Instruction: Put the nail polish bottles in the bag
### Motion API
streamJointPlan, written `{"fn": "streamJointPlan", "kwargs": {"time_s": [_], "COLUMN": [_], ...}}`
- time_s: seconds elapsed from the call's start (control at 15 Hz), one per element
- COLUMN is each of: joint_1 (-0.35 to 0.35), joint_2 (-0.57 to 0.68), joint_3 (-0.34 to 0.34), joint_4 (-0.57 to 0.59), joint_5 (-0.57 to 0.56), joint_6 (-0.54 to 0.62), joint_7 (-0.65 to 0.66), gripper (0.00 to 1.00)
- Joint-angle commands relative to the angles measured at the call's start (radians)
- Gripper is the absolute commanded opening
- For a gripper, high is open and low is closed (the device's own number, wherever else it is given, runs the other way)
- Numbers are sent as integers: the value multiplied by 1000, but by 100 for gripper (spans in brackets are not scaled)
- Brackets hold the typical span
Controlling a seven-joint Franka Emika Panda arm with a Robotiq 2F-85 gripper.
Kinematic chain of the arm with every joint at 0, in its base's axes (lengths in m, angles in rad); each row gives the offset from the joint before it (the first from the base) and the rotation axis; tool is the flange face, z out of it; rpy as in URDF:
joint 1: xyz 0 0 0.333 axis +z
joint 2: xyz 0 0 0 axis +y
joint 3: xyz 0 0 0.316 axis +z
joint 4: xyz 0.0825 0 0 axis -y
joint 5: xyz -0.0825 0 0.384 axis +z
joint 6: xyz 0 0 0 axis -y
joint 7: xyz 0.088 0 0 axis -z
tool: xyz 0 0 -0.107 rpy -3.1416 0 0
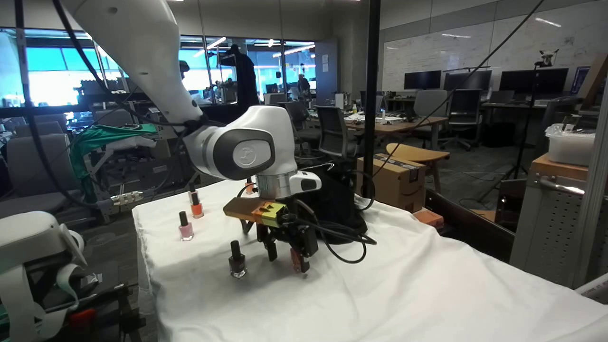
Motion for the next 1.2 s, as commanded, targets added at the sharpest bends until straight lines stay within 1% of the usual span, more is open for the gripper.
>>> {"fn": "streamJointPlan", "kwargs": {"time_s": [0.0,0.07,0.13,0.2,0.27,0.33,0.4,0.67,0.8,0.87,1.0,1.13], "joint_1": [17,20,19,17,5,4,-5,-23,-31,-35,-23,4], "joint_2": [-20,-19,-16,-14,-11,-9,-5,-10,-23,-27,-45,-75], "joint_3": [-16,-23,-31,-35,-32,-38,-36,-46,-43,-40,-45,-60], "joint_4": [-13,-13,-11,-9,-9,-8,-7,-20,-31,-33,-37,-48], "joint_5": [-37,-48,-55,-58,-49,-50,-38,-29,-22,-17,-21,-44], "joint_6": [32,51,76,94,118,137,153,213,227,229,199,176], "joint_7": [48,65,76,82,74,82,74,77,71,71,86,115], "gripper": [100,100,97,84,73,71,65,35,24,16,15,15]}}
